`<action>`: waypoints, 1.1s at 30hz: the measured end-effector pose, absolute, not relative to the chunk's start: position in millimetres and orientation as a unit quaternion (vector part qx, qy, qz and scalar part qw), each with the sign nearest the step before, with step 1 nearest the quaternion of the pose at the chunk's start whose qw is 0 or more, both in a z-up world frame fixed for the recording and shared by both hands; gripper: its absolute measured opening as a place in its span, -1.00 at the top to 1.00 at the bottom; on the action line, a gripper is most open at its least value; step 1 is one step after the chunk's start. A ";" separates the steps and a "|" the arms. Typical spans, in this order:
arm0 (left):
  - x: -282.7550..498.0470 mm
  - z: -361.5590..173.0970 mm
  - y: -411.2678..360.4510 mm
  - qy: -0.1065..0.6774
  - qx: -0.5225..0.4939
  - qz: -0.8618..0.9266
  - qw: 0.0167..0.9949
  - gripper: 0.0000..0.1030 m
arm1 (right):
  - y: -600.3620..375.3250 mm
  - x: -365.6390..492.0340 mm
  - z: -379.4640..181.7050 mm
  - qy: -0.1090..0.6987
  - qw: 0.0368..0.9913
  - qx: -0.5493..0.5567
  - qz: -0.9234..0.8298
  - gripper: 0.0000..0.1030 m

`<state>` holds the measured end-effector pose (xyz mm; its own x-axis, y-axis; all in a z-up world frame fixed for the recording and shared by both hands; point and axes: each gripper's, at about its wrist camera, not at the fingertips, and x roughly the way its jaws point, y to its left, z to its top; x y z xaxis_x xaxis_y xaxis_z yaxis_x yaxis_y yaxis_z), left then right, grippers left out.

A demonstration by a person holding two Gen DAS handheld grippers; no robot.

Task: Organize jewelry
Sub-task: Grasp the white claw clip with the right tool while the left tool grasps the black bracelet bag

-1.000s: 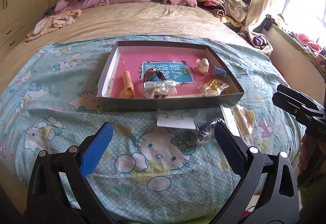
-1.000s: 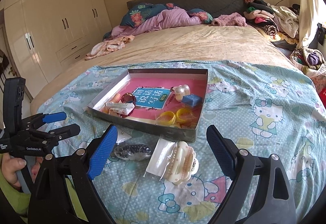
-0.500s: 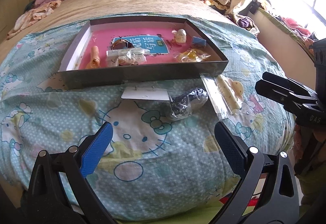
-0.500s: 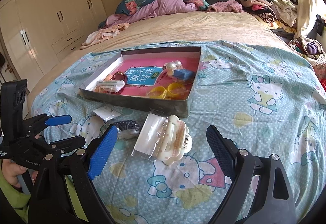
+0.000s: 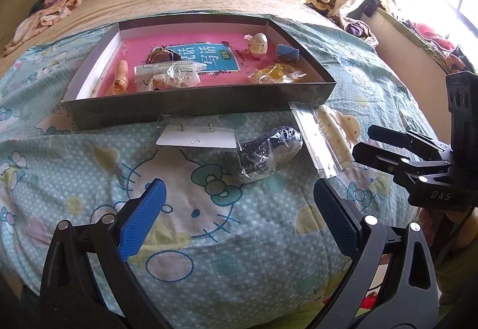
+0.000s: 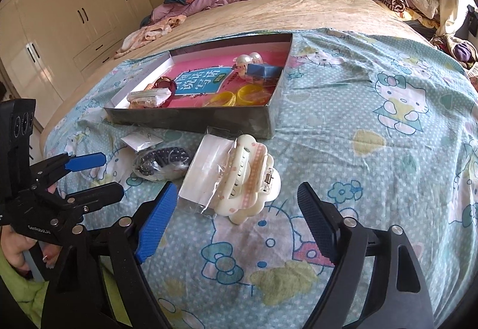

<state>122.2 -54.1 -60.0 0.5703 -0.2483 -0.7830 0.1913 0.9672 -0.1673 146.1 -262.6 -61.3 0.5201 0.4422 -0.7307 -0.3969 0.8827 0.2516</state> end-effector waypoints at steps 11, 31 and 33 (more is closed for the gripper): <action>137.5 -74.3 -65.5 0.464 -0.028 -0.131 0.876 -0.42 | -263.2 161.6 -84.5 0.441 0.864 0.037 0.240 -0.04; 164.1 -86.7 -90.5 0.462 -0.010 -0.123 0.878 -0.30 | -278.3 177.0 -88.1 0.410 0.868 0.078 0.268 0.29; 164.4 -86.9 -89.8 0.460 -0.011 -0.121 0.879 -0.17 | -281.1 175.4 -87.0 0.410 0.868 0.079 0.267 0.29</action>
<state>164.4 -89.8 -86.9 0.5471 -0.2232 -0.8068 0.2034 0.9704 -0.1305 175.4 -281.1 -87.0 0.5208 0.5279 -0.6708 -0.3984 0.8453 0.3559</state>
